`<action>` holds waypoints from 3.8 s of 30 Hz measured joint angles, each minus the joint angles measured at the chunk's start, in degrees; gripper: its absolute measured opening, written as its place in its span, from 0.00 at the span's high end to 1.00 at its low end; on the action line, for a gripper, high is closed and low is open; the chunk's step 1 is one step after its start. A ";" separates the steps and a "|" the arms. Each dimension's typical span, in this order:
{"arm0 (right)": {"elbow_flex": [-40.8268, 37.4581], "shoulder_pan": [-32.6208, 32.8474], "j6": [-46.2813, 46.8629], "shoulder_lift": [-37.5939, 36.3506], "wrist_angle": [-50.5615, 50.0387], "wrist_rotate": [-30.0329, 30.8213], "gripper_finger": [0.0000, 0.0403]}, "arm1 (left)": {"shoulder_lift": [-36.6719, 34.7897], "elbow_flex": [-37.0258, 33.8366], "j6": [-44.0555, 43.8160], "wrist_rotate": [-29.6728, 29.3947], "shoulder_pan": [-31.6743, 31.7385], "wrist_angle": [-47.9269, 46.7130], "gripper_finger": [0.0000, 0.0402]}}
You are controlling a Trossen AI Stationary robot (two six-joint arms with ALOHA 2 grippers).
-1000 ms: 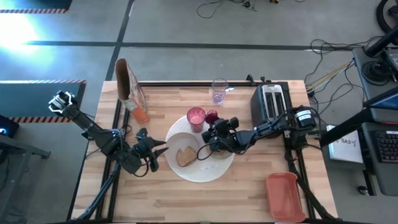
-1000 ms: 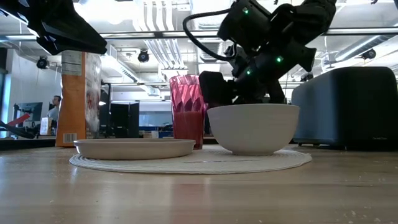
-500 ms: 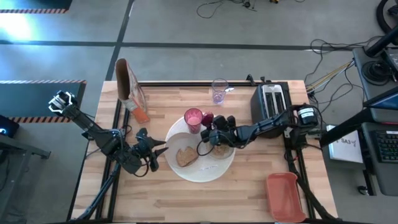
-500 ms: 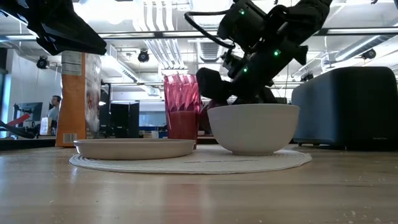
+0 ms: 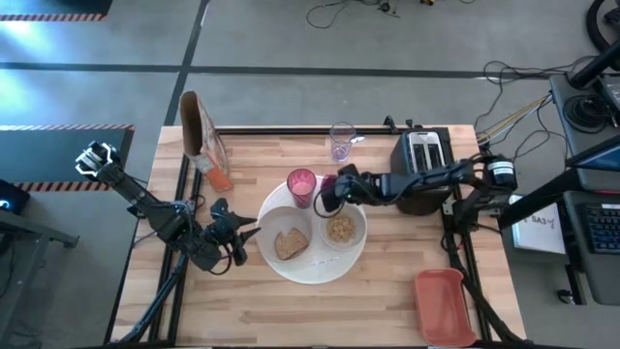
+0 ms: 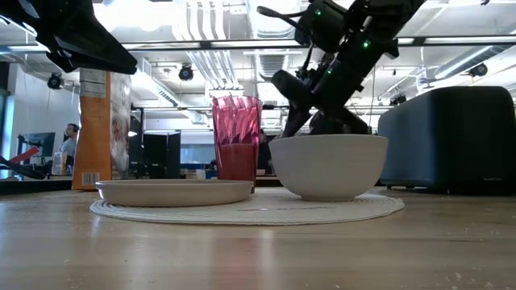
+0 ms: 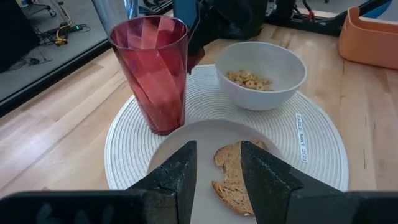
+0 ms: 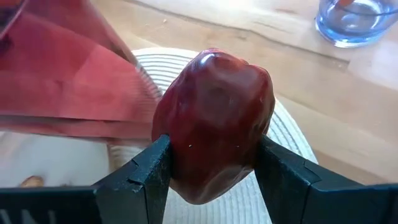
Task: Arrange a breakfast setting
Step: Put the red apple on the white placemat to the right side of the pink cup, then put the orange spoon on the table to the right side of the white bowl
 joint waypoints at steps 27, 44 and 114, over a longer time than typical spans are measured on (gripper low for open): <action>0.00 -1.08 2.95 1.13 -1.65 -8.98 0.54 | 0.02 0.00 -0.09 -0.37 0.00 -0.37 0.73; 0.00 -1.08 2.03 1.13 -0.99 -8.50 0.46 | 0.02 0.00 -0.13 -0.35 0.00 -0.35 0.73; 0.02 -11.36 7.48 -11.94 -3.39 18.52 0.44 | -1.00 -0.02 -1.01 1.20 0.00 -1.60 0.73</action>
